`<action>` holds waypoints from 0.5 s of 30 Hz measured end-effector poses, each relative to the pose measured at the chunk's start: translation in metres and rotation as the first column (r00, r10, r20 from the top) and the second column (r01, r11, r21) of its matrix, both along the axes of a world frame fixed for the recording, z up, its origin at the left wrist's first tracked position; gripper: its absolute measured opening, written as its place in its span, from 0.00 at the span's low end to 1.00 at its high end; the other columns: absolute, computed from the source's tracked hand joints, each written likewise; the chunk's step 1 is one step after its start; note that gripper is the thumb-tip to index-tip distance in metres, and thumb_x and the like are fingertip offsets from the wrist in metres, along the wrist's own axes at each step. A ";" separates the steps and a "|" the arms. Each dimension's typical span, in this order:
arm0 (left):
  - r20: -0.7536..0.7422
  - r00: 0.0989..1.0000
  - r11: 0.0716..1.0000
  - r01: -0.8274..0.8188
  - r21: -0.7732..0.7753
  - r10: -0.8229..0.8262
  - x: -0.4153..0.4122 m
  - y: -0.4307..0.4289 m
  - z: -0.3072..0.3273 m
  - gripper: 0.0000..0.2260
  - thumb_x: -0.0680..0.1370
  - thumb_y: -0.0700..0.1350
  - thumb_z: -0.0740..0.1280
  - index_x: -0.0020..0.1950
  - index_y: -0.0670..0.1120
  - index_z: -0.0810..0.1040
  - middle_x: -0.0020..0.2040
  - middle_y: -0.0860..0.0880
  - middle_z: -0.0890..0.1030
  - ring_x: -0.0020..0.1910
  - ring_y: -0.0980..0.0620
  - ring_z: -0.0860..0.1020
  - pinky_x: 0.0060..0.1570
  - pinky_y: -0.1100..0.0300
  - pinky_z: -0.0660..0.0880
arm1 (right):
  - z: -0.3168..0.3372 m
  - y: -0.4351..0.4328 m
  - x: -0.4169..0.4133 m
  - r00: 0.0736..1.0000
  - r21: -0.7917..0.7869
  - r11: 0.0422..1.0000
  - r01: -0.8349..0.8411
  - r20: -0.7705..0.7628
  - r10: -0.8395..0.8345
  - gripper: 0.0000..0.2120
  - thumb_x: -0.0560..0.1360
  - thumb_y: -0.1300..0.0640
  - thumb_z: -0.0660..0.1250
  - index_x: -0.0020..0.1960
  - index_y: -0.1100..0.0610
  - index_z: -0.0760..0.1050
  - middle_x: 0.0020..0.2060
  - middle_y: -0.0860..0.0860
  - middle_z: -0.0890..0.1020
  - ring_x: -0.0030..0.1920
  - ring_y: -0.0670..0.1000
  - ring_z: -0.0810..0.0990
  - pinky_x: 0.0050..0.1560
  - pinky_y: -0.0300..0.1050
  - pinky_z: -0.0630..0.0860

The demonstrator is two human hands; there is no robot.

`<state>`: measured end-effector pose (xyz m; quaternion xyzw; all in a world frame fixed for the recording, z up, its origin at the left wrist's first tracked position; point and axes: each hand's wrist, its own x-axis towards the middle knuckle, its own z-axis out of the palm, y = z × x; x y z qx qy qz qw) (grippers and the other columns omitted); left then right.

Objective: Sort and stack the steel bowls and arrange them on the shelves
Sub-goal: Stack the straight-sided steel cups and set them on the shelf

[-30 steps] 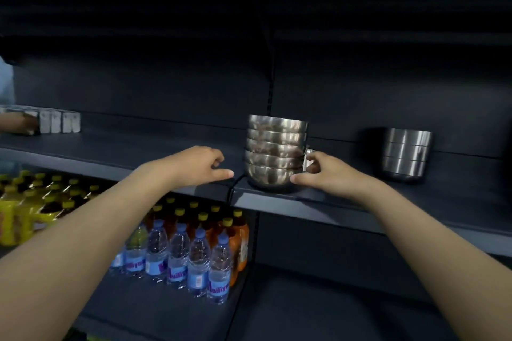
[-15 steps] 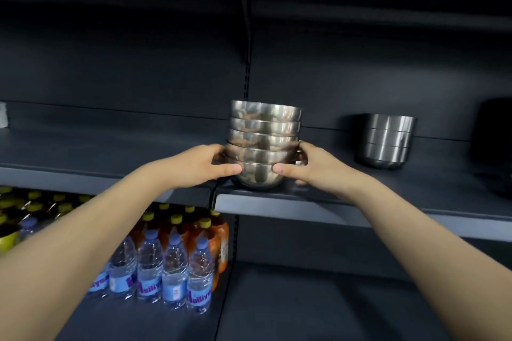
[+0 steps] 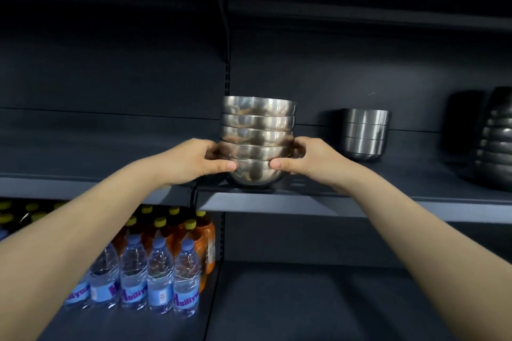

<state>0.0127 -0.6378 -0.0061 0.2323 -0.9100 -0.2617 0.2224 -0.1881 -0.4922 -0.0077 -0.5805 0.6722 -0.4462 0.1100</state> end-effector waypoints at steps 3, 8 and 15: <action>-0.011 1.000 1.000 0.013 -0.006 -0.013 -0.010 0.008 0.003 0.37 0.60 0.66 0.67 0.65 0.49 0.75 0.63 0.56 0.77 0.60 0.58 0.75 0.65 0.58 0.70 | 0.003 0.012 -0.009 0.998 0.007 0.998 0.058 -0.026 -0.058 0.33 0.56 0.37 0.76 0.57 0.52 0.77 0.49 0.46 0.83 0.52 0.48 0.81 0.59 0.50 0.77; -0.010 0.996 0.996 0.085 0.016 -0.085 -0.044 0.030 0.006 0.24 0.71 0.57 0.69 0.64 0.49 0.75 0.63 0.57 0.76 0.61 0.58 0.74 0.62 0.63 0.68 | 0.008 0.038 -0.035 0.997 0.024 0.997 0.072 -0.026 -0.071 0.28 0.62 0.43 0.77 0.58 0.53 0.76 0.51 0.49 0.83 0.53 0.51 0.82 0.54 0.46 0.80; -0.046 0.988 0.985 0.149 0.089 -0.146 -0.104 0.053 0.008 0.15 0.74 0.47 0.70 0.61 0.51 0.76 0.55 0.56 0.80 0.57 0.60 0.77 0.62 0.64 0.70 | 0.011 0.063 -0.092 0.994 0.066 0.992 0.103 -0.049 -0.099 0.35 0.57 0.37 0.77 0.59 0.53 0.76 0.53 0.48 0.83 0.55 0.49 0.81 0.60 0.52 0.77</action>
